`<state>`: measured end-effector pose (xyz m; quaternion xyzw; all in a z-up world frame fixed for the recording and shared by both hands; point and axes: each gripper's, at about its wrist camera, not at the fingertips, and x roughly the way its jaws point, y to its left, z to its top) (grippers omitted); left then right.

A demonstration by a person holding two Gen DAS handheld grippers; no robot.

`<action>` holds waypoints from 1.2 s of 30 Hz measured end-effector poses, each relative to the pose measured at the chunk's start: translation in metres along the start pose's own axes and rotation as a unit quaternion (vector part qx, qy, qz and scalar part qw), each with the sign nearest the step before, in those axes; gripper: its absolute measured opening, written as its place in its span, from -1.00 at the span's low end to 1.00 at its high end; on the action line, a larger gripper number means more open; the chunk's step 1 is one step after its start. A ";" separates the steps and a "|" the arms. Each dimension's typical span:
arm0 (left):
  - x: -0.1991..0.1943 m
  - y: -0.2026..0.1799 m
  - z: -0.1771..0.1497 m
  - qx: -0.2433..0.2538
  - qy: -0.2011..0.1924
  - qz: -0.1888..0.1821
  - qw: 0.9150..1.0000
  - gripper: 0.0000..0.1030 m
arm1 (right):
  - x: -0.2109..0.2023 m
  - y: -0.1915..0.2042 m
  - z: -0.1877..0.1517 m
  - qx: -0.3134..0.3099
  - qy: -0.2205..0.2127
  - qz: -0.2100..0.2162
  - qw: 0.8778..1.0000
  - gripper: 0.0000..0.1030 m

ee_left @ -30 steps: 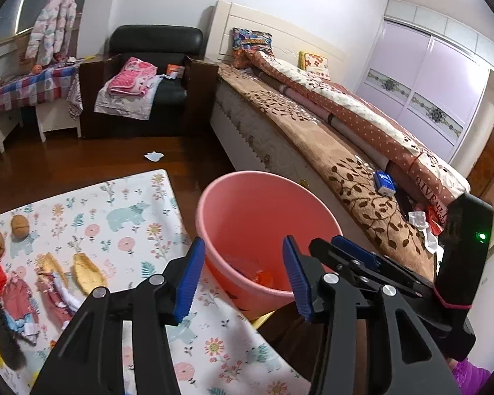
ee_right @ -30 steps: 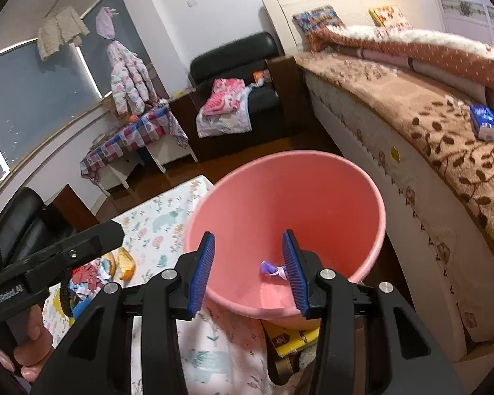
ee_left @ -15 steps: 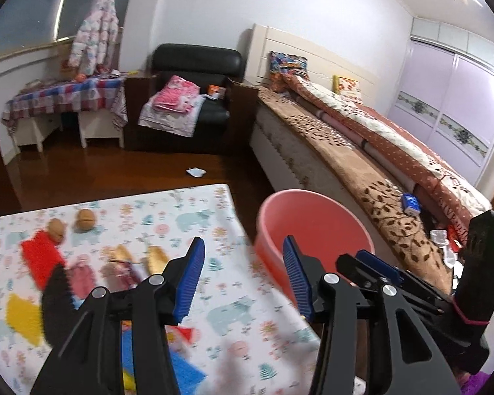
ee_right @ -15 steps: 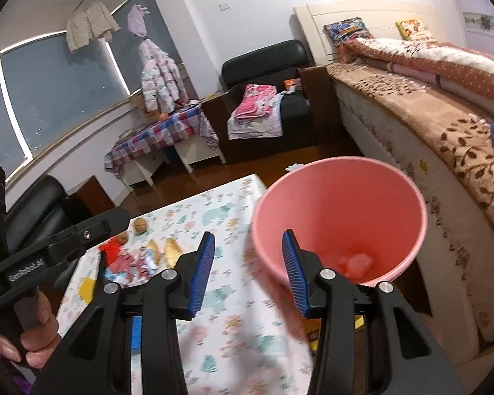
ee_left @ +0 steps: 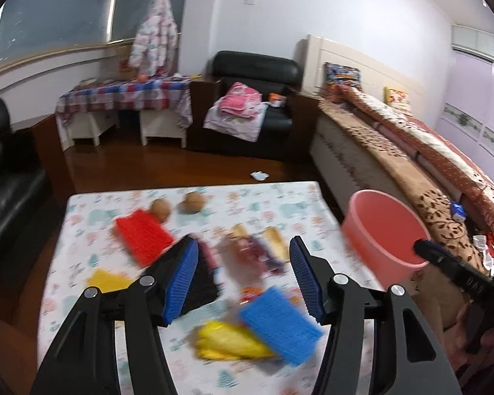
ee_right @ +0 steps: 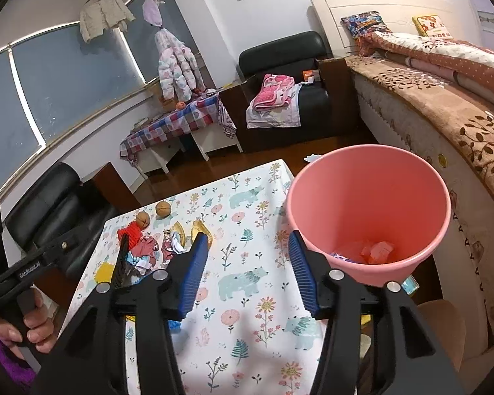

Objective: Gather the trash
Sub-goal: 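Move both open tools back over the table items, then grasp the black mesh sleeve with the left tool while the right tool grasps the blue mesh sleeve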

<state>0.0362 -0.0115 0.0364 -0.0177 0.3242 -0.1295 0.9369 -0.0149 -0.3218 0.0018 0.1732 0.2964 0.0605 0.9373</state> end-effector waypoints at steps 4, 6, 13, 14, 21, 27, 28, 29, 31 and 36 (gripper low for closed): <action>-0.004 0.021 -0.010 0.001 0.008 0.032 0.999 0.11 | 0.008 0.005 0.000 -0.008 0.008 0.005 1.000 0.00; -0.001 0.026 -0.015 0.008 0.018 0.043 0.999 0.11 | 0.013 0.007 -0.002 -0.011 0.016 0.007 1.000 0.00; 0.018 0.015 -0.033 0.054 0.044 0.056 0.996 0.11 | 0.033 0.010 -0.007 -0.022 0.045 0.005 0.999 0.00; 0.021 0.012 -0.035 0.059 0.047 0.052 0.996 0.11 | 0.035 0.011 -0.008 -0.023 0.049 0.009 0.999 0.00; 0.047 -0.003 -0.034 0.084 0.059 0.050 0.993 0.11 | 0.044 0.030 -0.012 -0.061 0.091 0.082 0.991 0.00; 0.072 0.006 -0.036 0.072 0.077 0.070 0.992 -0.12 | 0.049 0.051 -0.020 -0.099 0.157 0.163 0.969 0.00; 0.074 0.008 -0.037 0.069 0.079 0.071 0.992 -0.30 | 0.050 0.052 -0.022 -0.100 0.163 0.168 0.967 0.00; 0.076 0.011 -0.038 0.066 0.083 0.069 0.992 -0.50 | 0.052 0.054 -0.025 -0.101 0.174 0.173 0.964 0.00; 0.076 0.018 -0.040 0.057 0.087 0.064 0.993 -0.73 | 0.055 0.058 -0.029 -0.102 0.187 0.175 0.961 0.00; 0.063 0.029 -0.040 0.036 0.072 0.051 0.995 -0.84 | 0.065 0.058 -0.035 -0.091 0.216 0.181 0.955 0.00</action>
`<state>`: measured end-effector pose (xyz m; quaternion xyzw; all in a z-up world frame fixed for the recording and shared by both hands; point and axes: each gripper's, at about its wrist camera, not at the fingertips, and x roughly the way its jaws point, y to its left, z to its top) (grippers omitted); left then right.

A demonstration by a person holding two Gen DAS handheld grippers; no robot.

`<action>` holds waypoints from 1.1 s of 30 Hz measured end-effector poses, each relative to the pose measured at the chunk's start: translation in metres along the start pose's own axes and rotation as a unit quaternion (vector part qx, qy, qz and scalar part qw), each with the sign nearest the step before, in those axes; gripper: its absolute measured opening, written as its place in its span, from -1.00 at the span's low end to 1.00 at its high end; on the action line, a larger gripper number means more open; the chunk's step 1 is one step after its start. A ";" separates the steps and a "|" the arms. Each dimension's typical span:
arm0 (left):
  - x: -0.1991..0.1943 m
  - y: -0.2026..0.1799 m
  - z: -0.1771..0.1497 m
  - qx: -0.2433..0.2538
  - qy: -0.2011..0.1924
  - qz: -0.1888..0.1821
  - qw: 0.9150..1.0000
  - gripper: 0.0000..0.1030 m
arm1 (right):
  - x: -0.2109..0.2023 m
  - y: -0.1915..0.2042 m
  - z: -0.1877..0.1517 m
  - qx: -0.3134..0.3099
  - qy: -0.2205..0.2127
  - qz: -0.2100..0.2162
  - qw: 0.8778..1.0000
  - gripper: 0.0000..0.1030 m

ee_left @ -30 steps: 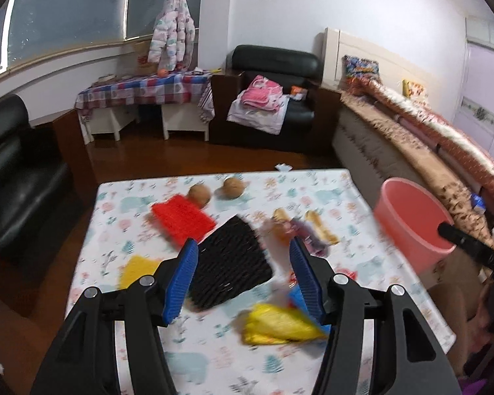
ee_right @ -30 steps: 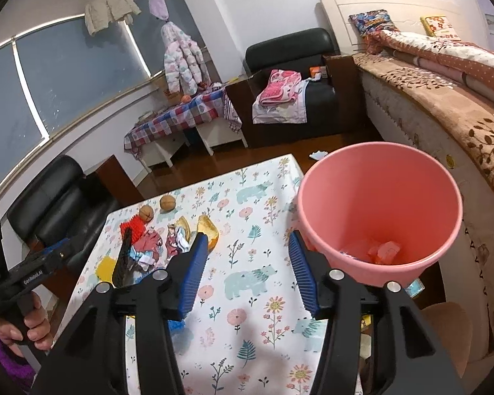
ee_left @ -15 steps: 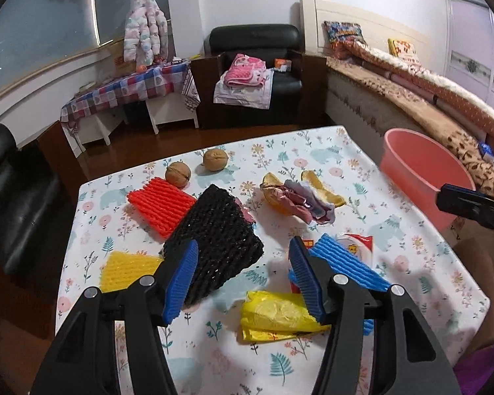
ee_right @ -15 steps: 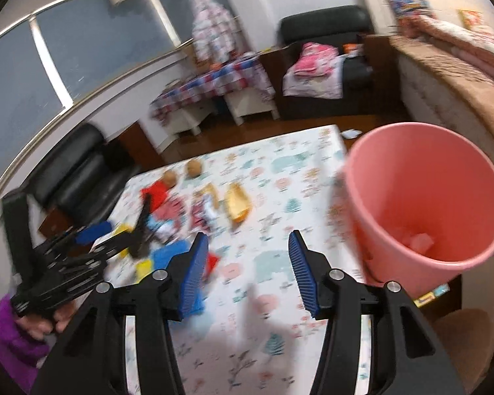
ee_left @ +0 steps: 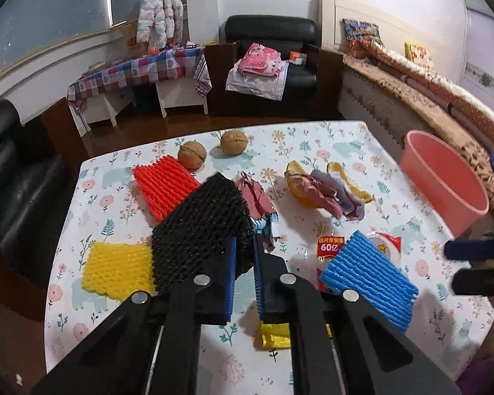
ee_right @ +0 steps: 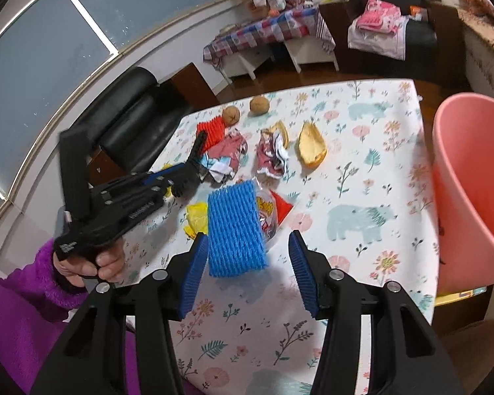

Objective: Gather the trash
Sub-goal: 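Grasp the black mesh sleeve with the left tool while the right tool grasps the blue mesh sleeve, then carry the black and blue mesh sleeves with both tools over the pink bucket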

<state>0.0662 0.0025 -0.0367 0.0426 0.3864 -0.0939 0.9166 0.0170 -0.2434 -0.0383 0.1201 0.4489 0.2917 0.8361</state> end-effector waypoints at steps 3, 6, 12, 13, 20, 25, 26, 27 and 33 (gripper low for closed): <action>-0.009 0.009 0.001 -0.020 -0.007 -0.017 1.000 -0.85 | 0.012 -0.004 0.000 0.009 0.024 -0.003 1.000 0.00; -0.018 0.015 0.002 -0.037 -0.014 -0.034 0.999 -0.85 | 0.022 -0.005 0.001 0.017 0.041 -0.003 0.999 0.00; -0.034 0.022 0.007 -0.050 -0.034 -0.049 0.997 -0.85 | 0.043 -0.001 0.000 0.020 0.076 -0.002 0.997 -0.01; -0.036 0.024 0.007 -0.054 -0.035 -0.052 0.997 -0.85 | 0.045 0.000 -0.001 0.020 0.079 -0.004 0.997 -0.17; -0.046 0.026 0.010 -0.061 -0.042 -0.062 0.995 -0.85 | 0.043 -0.005 -0.001 0.035 0.063 -0.009 0.997 -0.85; -0.052 0.024 0.015 -0.063 -0.046 -0.072 0.994 -0.85 | 0.023 -0.007 0.003 0.033 0.030 -0.002 0.999 -0.88; -0.054 0.024 0.016 -0.063 -0.046 -0.074 0.994 -0.85 | 0.019 -0.006 0.004 0.031 0.026 -0.002 0.999 -0.88; -0.055 0.022 0.018 -0.064 -0.048 -0.079 0.994 -0.85 | 0.015 -0.006 0.005 0.029 0.020 -0.001 0.999 -0.88; -0.066 0.010 0.030 -0.058 -0.059 -0.099 0.992 -0.85 | -0.013 -0.008 0.013 0.032 -0.027 0.002 0.999 -0.88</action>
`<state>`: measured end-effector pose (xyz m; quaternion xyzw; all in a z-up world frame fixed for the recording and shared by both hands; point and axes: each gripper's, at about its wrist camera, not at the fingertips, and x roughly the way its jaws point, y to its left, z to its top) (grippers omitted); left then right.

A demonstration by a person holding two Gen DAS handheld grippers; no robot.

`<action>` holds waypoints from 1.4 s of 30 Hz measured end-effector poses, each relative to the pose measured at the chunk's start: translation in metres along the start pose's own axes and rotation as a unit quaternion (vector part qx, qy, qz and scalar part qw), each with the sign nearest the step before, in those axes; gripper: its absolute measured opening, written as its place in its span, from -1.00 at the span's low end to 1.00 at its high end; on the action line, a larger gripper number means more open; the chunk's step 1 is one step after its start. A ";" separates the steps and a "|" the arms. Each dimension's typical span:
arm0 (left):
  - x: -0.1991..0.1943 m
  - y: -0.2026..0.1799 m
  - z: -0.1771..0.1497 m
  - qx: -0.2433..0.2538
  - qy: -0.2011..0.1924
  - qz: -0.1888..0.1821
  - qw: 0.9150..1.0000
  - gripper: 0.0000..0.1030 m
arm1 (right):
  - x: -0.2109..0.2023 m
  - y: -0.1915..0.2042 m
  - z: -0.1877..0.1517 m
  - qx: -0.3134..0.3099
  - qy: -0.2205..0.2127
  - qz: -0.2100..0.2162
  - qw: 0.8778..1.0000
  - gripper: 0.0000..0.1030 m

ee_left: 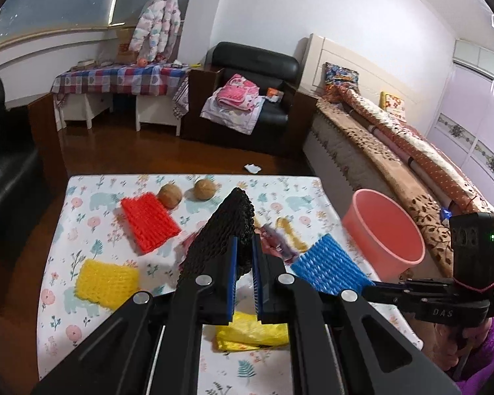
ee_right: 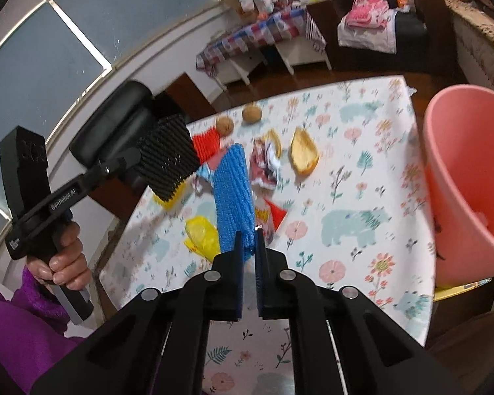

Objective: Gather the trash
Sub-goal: 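Carry the black and blue mesh sleeves with both tools over the pink bucket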

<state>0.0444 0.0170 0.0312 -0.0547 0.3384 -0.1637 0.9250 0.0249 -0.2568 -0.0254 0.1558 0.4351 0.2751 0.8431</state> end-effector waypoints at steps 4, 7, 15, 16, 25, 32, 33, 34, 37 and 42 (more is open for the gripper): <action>-0.002 -0.017 0.009 0.012 -0.007 -0.009 1.000 -0.85 | -0.018 -0.006 0.006 0.007 -0.028 -0.013 0.999 -0.88; 0.000 -0.027 0.015 0.017 -0.008 -0.023 1.000 -0.85 | -0.033 -0.016 0.008 0.018 -0.050 -0.025 0.998 -0.88; 0.007 -0.070 0.026 0.053 -0.007 -0.055 0.997 -0.85 | -0.065 -0.043 0.007 0.051 -0.096 -0.057 0.992 -0.88; 0.007 -0.077 0.028 0.059 -0.007 -0.060 0.996 -0.85 | -0.069 -0.046 0.007 0.056 -0.103 -0.060 0.991 -0.88; 0.021 -0.138 0.040 0.103 -0.007 -0.106 0.989 -0.85 | -0.109 -0.084 -0.001 0.103 -0.159 -0.089 0.978 -0.88; 0.040 -0.198 0.043 0.146 0.001 -0.148 0.978 -0.85 | -0.131 -0.106 -0.007 0.125 -0.189 -0.133 0.965 -0.88; 0.043 -0.206 0.042 0.152 0.003 -0.153 0.976 -0.85 | -0.133 -0.108 -0.008 0.126 -0.191 -0.142 0.963 -0.88; 0.046 -0.212 0.042 0.155 0.005 -0.157 0.975 -0.85 | -0.135 -0.109 -0.009 0.128 -0.193 -0.150 0.961 -0.88; 0.059 -0.231 0.039 0.165 0.017 -0.171 0.971 -0.85 | -0.136 -0.118 -0.012 0.138 -0.195 -0.173 0.955 -0.88; 0.082 -0.251 0.035 0.169 0.043 -0.181 0.968 -0.85 | -0.137 -0.129 -0.018 0.141 -0.192 -0.201 0.950 -0.88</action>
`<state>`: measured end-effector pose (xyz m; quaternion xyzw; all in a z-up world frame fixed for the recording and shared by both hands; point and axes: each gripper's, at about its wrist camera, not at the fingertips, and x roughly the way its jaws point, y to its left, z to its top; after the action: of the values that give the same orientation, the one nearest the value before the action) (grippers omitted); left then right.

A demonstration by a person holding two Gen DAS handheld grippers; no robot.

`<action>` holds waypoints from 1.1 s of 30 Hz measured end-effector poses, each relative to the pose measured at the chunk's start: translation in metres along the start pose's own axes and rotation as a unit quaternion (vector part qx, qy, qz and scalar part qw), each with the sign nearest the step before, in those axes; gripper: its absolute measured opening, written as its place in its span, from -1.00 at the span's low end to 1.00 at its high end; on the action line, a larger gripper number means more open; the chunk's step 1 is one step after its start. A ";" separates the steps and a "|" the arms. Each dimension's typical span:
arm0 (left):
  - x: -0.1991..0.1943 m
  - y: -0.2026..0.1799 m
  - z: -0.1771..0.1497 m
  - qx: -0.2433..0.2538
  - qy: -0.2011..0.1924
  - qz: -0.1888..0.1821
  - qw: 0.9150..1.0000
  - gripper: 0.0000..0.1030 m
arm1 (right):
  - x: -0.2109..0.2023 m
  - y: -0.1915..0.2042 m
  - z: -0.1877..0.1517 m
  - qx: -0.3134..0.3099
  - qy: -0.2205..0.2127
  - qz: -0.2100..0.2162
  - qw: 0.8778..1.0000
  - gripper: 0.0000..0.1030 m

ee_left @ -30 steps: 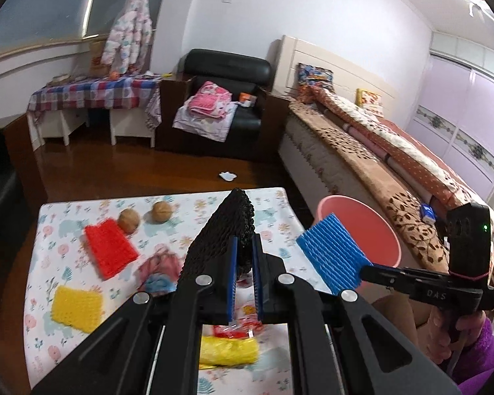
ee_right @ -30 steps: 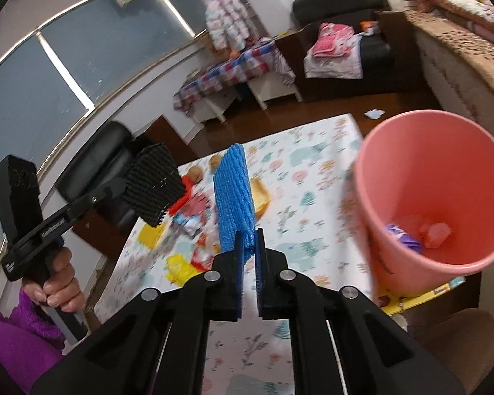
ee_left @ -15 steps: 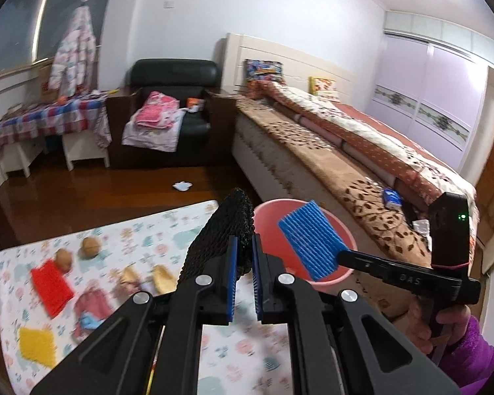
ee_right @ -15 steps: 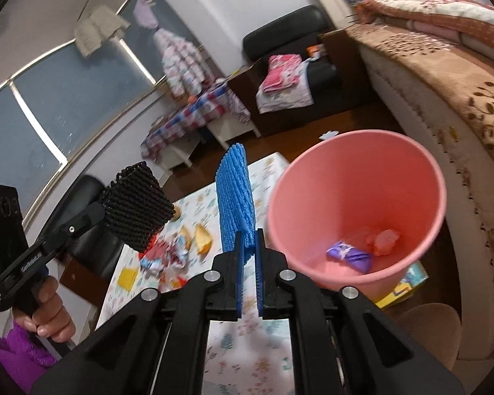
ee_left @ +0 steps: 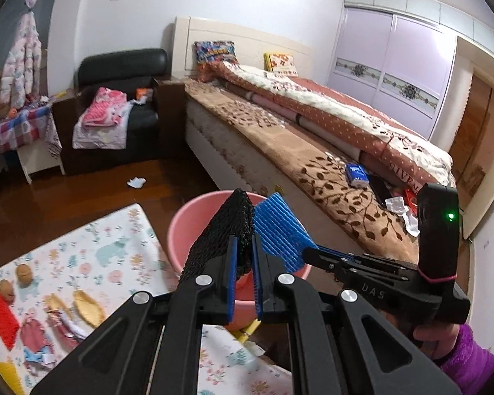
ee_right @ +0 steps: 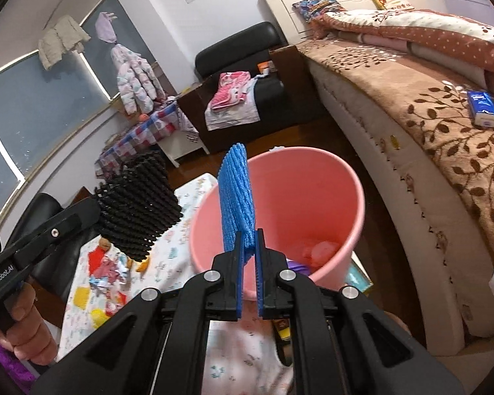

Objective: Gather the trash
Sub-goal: 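Carry the black and blue mesh sleeves with both tools over the pink bucket, then open both tools to drop the mesh sleeves into the bucket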

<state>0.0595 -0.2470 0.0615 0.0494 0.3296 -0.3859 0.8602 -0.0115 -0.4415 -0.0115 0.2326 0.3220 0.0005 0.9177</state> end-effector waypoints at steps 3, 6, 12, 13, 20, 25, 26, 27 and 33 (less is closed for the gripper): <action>0.019 -0.002 0.001 -0.001 0.017 -0.007 1.000 -0.85 | 0.003 -0.009 -0.001 0.005 0.000 -0.007 1.000 -0.88; 0.035 -0.001 0.001 -0.005 0.036 -0.013 0.999 -0.85 | 0.004 -0.012 -0.002 0.009 0.002 -0.012 1.000 -0.88; 0.057 -0.002 0.003 -0.005 0.052 -0.015 0.999 -0.85 | 0.011 -0.019 -0.003 0.020 0.005 -0.016 1.000 -0.88; 0.058 -0.003 0.003 -0.005 0.052 -0.014 0.999 -0.84 | 0.012 -0.019 -0.003 0.020 0.006 -0.017 1.000 -0.87; 0.069 -0.003 0.007 -0.005 0.054 -0.014 0.998 -0.66 | 0.019 -0.020 -0.003 0.021 0.005 -0.025 0.999 -0.87; 0.068 0.001 0.008 -0.014 0.053 -0.015 0.998 -0.30 | 0.023 -0.024 -0.003 0.031 0.013 -0.021 0.999 -0.87; 0.067 0.003 0.008 -0.015 0.052 -0.015 0.998 -0.30 | 0.024 -0.024 -0.004 0.034 0.015 -0.020 0.999 -0.86; 0.065 0.004 0.008 -0.016 0.049 -0.015 0.999 -0.30 | 0.025 -0.025 -0.004 0.036 0.016 -0.019 0.999 -0.86; 0.052 0.013 0.010 -0.028 0.037 -0.018 0.999 -0.26 | 0.024 -0.022 -0.003 0.039 0.005 -0.015 0.999 -0.32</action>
<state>0.0992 -0.2745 0.0358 0.0341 0.3726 -0.3896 0.8416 0.0025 -0.4560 -0.0369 0.2629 0.3300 -0.0247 0.9063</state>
